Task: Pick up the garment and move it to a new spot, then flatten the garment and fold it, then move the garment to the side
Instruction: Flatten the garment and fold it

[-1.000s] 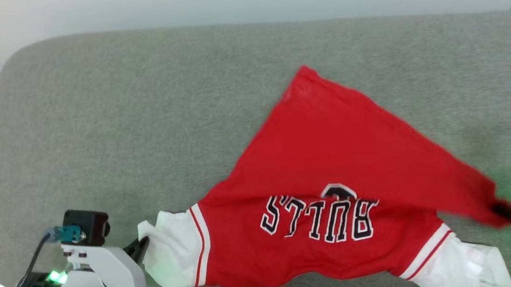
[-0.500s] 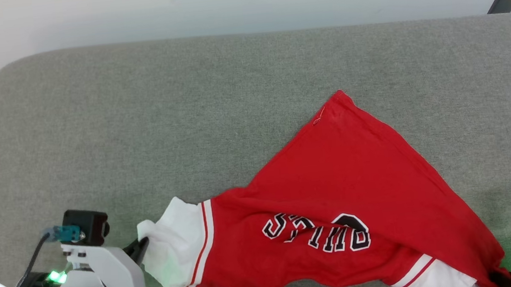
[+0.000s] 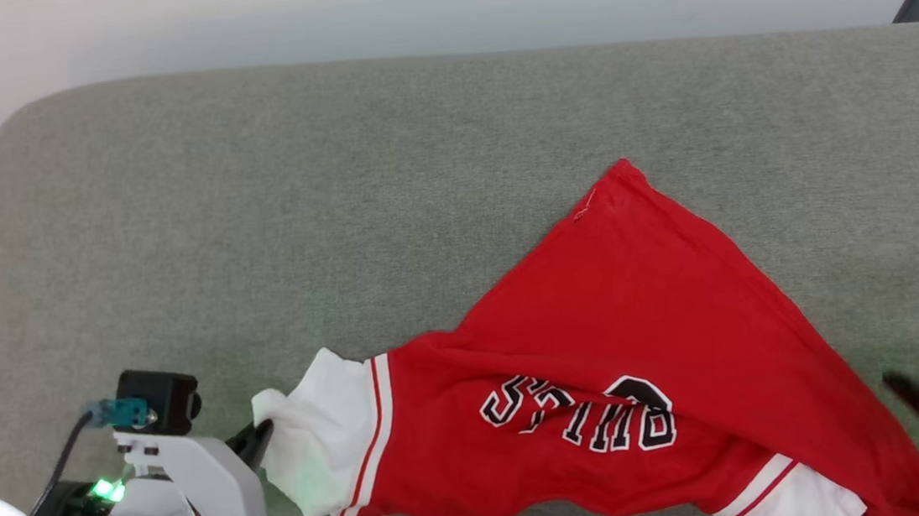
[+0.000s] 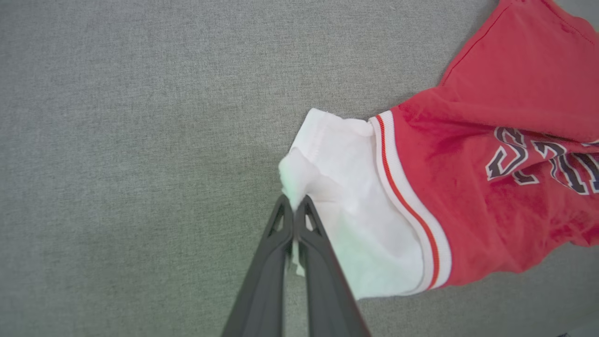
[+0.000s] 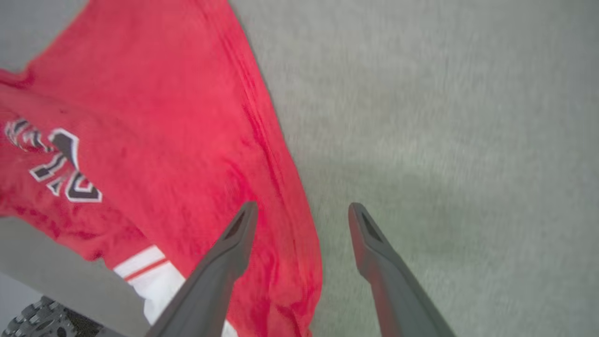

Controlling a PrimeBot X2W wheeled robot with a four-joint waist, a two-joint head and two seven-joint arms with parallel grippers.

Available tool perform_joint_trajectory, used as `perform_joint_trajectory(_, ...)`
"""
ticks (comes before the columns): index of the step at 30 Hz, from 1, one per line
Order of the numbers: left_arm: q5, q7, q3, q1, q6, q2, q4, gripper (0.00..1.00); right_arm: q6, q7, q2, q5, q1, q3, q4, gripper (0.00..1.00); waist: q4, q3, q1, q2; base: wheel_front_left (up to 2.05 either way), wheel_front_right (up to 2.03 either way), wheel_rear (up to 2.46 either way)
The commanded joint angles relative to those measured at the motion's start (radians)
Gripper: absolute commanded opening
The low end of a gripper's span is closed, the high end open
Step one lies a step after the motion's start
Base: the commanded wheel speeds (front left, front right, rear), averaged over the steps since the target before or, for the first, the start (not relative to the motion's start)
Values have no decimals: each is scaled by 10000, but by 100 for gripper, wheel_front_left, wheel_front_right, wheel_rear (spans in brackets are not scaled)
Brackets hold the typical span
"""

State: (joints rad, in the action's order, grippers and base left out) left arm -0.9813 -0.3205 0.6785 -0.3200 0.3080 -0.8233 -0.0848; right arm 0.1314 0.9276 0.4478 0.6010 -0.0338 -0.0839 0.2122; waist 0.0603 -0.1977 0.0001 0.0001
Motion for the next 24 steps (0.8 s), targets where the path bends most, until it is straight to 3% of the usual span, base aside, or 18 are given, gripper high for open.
perform_joint_trajectory(1, 66, 50, 20, -53, -40, 33, -8, 0, -15, -86, -14, -98, -174, -1, 61, 100, 69, -50, -1, -1, 0, 0, 0)
perform_joint_trajectory(5, 131, 71, 68, -222, -99, 154, -6, 0, -15, -1057, -152, -422, -1301, 218, 151, 100, 278, -212, -1, -1, 0, 0, 0)
perform_joint_trajectory(10, 153, 114, 106, -462, -206, 379, 71, 0, -15, -2588, -214, -808, -2880, 1097, -838, 100, 665, -487, -1, -1, 0, 0, 0)
perform_joint_trajectory(17, 351, 119, 283, -991, -467, 783, 265, 0, -14, -4207, -10, -943, -5201, 2879, -3431, 100, 1323, -1001, -1, -1, 0, 0, 0)
perform_joint_trajectory(24, 525, 136, 522, -1584, -800, 1285, 634, 0, -15, -4352, 112, -641, -7255, 4581, -6293, 100, 1921, -1497, -1, -1, 0, 0, 0)
